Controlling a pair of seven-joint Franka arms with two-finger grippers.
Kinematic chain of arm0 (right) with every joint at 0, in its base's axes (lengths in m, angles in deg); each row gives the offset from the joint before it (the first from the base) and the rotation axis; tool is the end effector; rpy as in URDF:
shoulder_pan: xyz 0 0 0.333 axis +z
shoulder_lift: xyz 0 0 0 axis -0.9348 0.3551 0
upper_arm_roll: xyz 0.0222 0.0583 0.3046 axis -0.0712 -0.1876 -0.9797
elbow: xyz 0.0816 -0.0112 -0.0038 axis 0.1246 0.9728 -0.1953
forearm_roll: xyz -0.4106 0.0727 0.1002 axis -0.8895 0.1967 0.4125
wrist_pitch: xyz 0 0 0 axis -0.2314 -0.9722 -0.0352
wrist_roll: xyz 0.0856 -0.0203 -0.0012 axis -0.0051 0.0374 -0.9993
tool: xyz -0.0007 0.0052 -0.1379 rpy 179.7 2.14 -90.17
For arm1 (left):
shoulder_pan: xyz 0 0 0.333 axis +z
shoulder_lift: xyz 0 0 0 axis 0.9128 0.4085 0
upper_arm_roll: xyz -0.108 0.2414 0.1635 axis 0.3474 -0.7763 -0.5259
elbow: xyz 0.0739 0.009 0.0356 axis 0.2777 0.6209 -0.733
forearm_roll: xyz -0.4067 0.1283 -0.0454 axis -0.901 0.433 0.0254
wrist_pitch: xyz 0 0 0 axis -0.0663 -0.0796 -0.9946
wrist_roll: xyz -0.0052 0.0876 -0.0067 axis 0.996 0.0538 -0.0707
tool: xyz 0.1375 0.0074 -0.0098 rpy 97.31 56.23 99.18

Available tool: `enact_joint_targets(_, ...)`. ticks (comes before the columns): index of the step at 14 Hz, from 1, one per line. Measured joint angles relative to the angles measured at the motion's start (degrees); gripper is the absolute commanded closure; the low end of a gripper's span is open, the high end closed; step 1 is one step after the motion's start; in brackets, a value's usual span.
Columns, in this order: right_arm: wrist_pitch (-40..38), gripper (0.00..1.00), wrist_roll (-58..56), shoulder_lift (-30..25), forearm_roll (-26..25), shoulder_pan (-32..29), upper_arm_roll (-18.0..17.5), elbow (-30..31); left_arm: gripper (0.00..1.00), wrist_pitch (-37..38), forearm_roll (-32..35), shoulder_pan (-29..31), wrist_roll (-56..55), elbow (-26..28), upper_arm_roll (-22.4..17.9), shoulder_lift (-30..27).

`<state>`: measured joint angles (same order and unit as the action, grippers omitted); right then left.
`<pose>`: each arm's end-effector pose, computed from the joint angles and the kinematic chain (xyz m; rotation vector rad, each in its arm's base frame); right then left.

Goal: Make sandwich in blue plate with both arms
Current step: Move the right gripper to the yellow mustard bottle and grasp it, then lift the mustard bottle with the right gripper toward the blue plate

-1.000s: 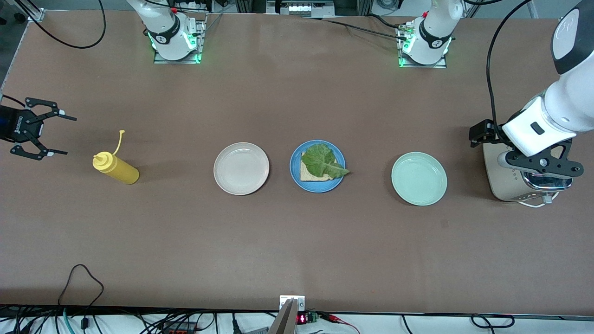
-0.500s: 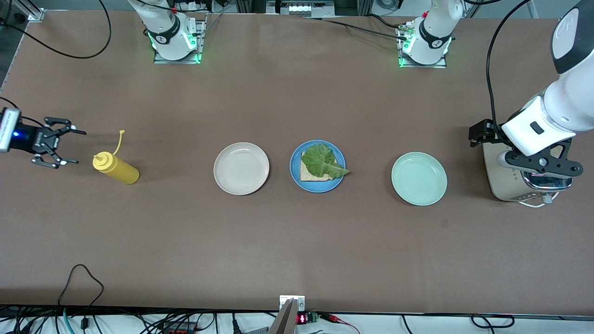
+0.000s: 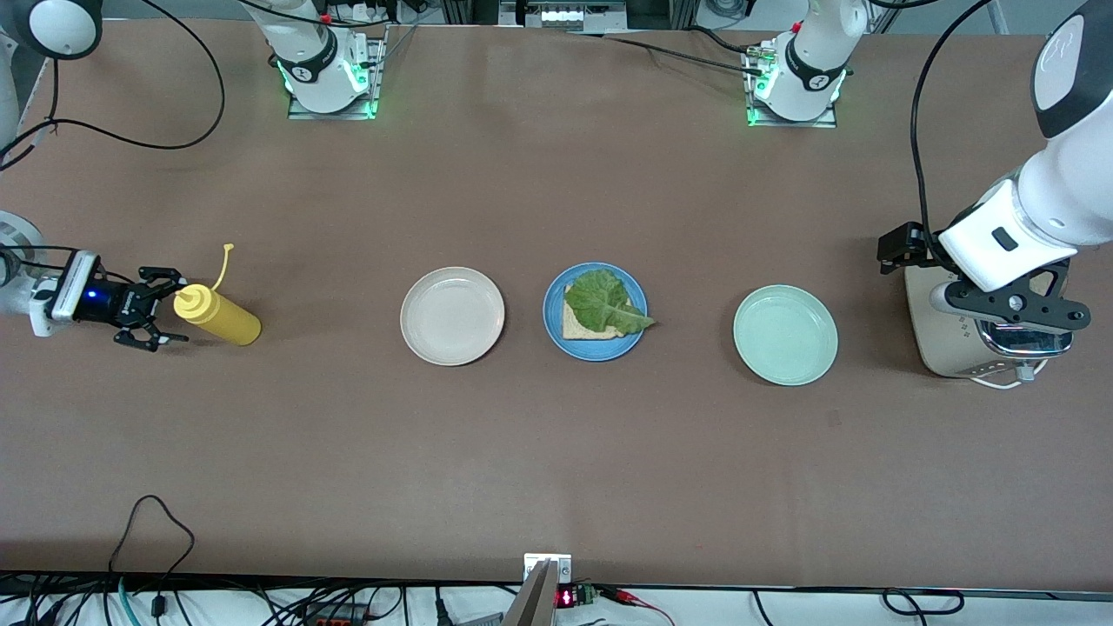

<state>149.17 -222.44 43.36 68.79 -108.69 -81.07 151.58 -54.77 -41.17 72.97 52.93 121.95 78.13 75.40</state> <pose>0.5792 -0.2667 0.0814 -1.4375 -1.3630 -1.1571 0.6554 -0.0845 0.5447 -3.0774 0.3083 0.1599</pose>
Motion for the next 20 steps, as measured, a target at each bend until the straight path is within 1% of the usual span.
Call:
enact_joint_targets(2,-0.31,0.0,-0.6,1.25,0.84,0.2,-0.42,-0.74,0.0,0.05,0.0,0.0,0.0,0.0,0.0,0.0)
enact_joint_targets(9,-0.99,0.0,-0.99,3.99,1.5,2.47,-2.2,-0.74,0.0,0.13,0.0,0.0,0.0,0.0,0.0,0.0)
enact_joint_targets(11,-1.08,0.55,-1.01,4.07,1.54,2.89,-2.42,-0.79,0.0,0.15,0.0,0.01,0.0,0.0,0.0,0.0)
enact_joint_targets(12,-1.2,0.73,-1.01,4.04,1.55,3.06,-2.43,-0.95,0.0,0.16,0.0,0.01,0.0,0.0,0.0,0.0)
enact_joint_targets(13,-1.31,0.82,-1.01,4.0,1.55,3.18,-2.44,-1.12,0.0,0.17,0.0,0.01,0.0,0.0,0.0,0.0)
enact_joint_targets(14,-1.31,0.87,-1.0,4.0,1.55,3.34,-2.44,-1.31,0.0,0.18,0.0,0.01,0.0,0.0,0.0,0.0)
enact_joint_targets(15,-1.3,0.89,-0.98,3.98,1.54,3.61,-2.44,-1.43,0.0,0.18,0.0,0.01,0.0,0.0,0.0,0.0)
enact_joint_targets(17,-1.32,0.89,-0.92,3.42,1.52,4.84,-2.5,-2.03,0.0,0.19,0.0,0.01,0.0,0.0,0.0,0.0)
enact_joint_targets(20,-0.65,0.89,3.97,-0.82,0.41,9.14,-2.56,-2.96,0.0,0.2,0.0,0.01,0.0,0.0,0.0,0.0)
